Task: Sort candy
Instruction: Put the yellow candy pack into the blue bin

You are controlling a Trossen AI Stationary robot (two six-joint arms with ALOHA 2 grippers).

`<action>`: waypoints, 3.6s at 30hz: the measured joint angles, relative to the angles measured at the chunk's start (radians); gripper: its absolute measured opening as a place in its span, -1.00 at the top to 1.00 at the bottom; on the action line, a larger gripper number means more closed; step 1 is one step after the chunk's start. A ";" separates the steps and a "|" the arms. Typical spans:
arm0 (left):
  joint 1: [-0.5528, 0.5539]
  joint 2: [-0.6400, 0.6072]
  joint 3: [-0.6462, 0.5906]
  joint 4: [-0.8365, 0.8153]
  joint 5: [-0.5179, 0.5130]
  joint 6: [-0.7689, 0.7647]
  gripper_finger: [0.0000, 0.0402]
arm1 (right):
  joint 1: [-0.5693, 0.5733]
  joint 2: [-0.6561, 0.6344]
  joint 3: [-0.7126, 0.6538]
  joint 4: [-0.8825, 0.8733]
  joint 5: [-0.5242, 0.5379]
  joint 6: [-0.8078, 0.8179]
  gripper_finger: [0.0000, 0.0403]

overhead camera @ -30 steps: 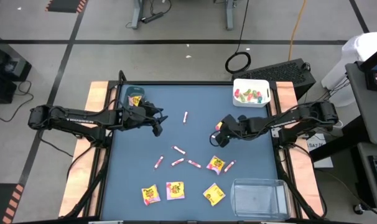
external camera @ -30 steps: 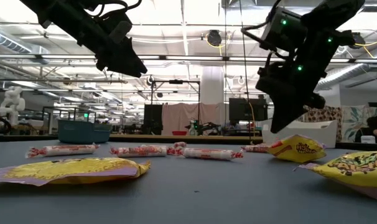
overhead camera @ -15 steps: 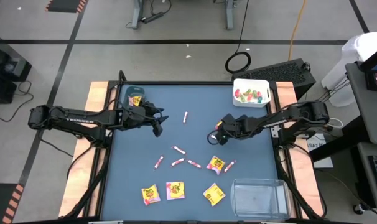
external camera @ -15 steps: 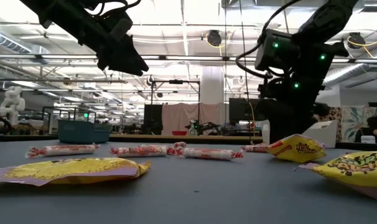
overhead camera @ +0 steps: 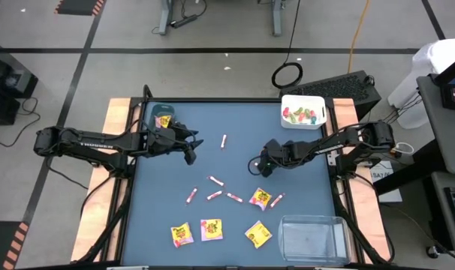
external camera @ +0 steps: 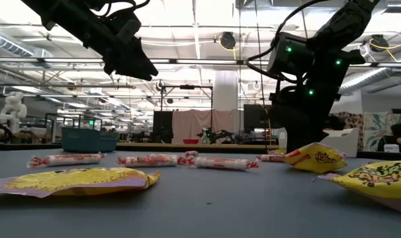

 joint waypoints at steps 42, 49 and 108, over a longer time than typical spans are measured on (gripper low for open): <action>-0.069 0.490 0.001 0.863 0.155 0.072 -0.57 | 0.062 -0.136 0.074 0.533 0.060 -0.408 1.00; -0.065 0.548 0.078 0.838 0.166 0.144 -0.74 | 0.060 -0.136 0.074 0.560 0.089 -0.437 1.00; 0.046 0.114 0.014 0.674 0.256 0.200 0.90 | 0.219 -0.201 0.028 0.331 0.241 -0.569 -0.05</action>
